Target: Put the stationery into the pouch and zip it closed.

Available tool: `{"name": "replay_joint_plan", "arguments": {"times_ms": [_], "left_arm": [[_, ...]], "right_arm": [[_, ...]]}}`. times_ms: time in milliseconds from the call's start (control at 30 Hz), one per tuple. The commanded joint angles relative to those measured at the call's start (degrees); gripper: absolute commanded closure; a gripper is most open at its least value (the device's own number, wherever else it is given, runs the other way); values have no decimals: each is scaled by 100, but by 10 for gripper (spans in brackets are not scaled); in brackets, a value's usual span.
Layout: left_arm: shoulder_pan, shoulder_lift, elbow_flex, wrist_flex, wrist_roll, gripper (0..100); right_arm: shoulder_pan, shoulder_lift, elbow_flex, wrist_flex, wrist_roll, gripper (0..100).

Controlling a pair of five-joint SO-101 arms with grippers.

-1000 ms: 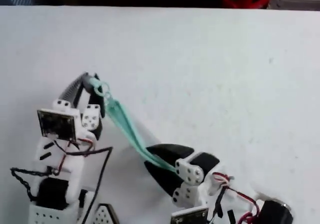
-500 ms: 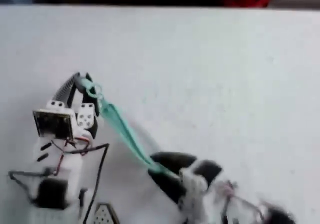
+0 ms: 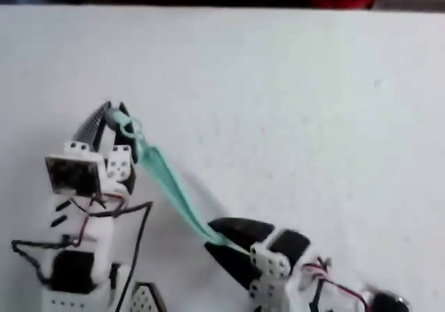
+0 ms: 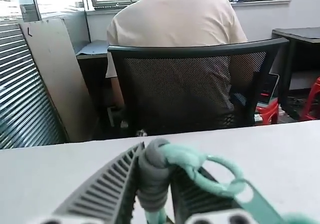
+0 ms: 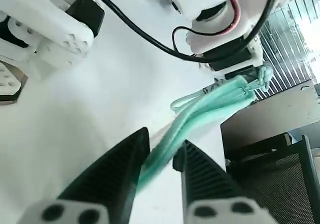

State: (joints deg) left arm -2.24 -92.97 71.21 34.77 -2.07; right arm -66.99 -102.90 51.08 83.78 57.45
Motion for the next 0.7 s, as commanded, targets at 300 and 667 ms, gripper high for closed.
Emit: {"name": "replay_joint_plan", "arguments": {"times_ms": [300,667], "left_arm": [[-330,13,-492,1064,9,785],[-312,13,-1732,2497,1064,744]], "right_arm": [[1420,-4,457,-1147,-633,978],[3582,4,1398,-3363,-1873,978]]}}
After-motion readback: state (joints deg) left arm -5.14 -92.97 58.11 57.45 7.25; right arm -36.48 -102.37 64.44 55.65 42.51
